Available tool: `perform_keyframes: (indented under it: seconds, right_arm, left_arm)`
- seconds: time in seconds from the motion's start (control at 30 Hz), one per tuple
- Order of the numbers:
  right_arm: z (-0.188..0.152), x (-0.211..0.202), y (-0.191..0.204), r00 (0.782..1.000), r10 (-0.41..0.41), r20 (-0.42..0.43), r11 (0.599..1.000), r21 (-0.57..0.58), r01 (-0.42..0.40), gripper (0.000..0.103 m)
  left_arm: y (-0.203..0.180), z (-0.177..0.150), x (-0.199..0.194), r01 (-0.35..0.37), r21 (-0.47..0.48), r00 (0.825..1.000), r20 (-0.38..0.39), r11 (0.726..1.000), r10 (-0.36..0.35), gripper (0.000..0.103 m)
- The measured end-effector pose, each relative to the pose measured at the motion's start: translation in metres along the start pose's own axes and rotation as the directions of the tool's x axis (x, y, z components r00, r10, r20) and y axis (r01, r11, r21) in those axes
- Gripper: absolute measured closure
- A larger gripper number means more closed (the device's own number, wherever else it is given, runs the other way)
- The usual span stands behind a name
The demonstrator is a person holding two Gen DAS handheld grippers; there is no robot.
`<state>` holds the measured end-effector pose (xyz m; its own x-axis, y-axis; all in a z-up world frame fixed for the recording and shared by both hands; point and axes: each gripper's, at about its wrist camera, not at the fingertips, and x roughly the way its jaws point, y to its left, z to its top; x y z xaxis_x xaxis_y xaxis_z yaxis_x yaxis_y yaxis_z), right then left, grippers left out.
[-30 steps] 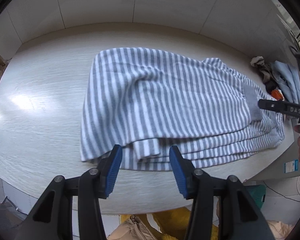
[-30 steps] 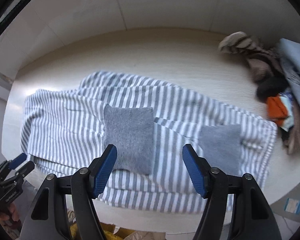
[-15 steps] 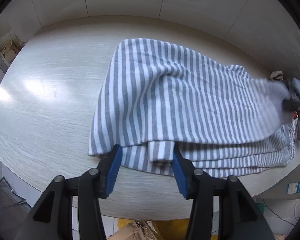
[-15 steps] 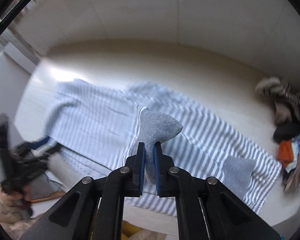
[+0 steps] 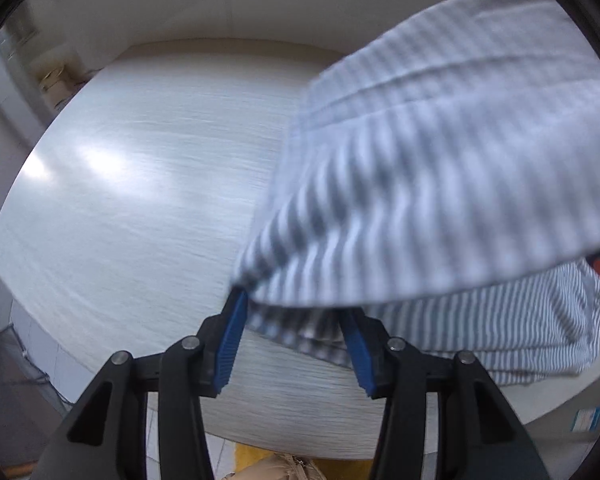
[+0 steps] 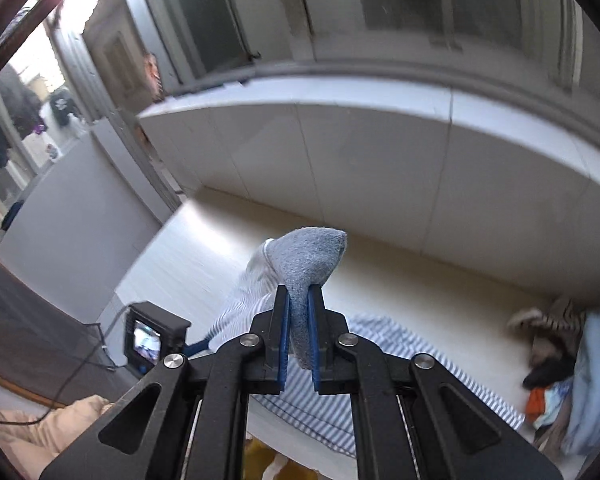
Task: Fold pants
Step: 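Grasp a grey cuff with the right gripper and lift the pants up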
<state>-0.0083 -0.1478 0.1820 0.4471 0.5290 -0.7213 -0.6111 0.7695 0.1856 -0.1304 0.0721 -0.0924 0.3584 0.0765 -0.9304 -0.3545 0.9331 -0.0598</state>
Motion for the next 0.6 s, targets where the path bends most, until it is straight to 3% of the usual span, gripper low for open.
perform_keyframes:
  seconds: [0.23, 0.4, 0.6]
  right_arm:
    - [0.002, -0.04, -0.01, 0.995, -0.073, 0.066, 0.997, -0.018, 0.075, 0.094]
    - [-0.013, -0.05, -0.027, 0.991, -0.122, 0.053, 0.993, 0.016, 0.121, 0.094]
    - [-0.043, -0.046, -0.06, 0.981, -0.194, -0.01, 0.975, 0.106, 0.194, 0.094]
  left_arm:
    - [0.019, -0.007, -0.003, -0.025, -0.018, 0.999, -0.023, 1.0, 0.025, 0.052]
    - [0.014, 0.005, 0.004, -0.025, 0.007, 0.999, -0.027, 1.0, 0.026, 0.052]
    - [0.011, 0.007, 0.004, 0.07, 0.07, 0.992, -0.109, 0.995, -0.062, 0.052]
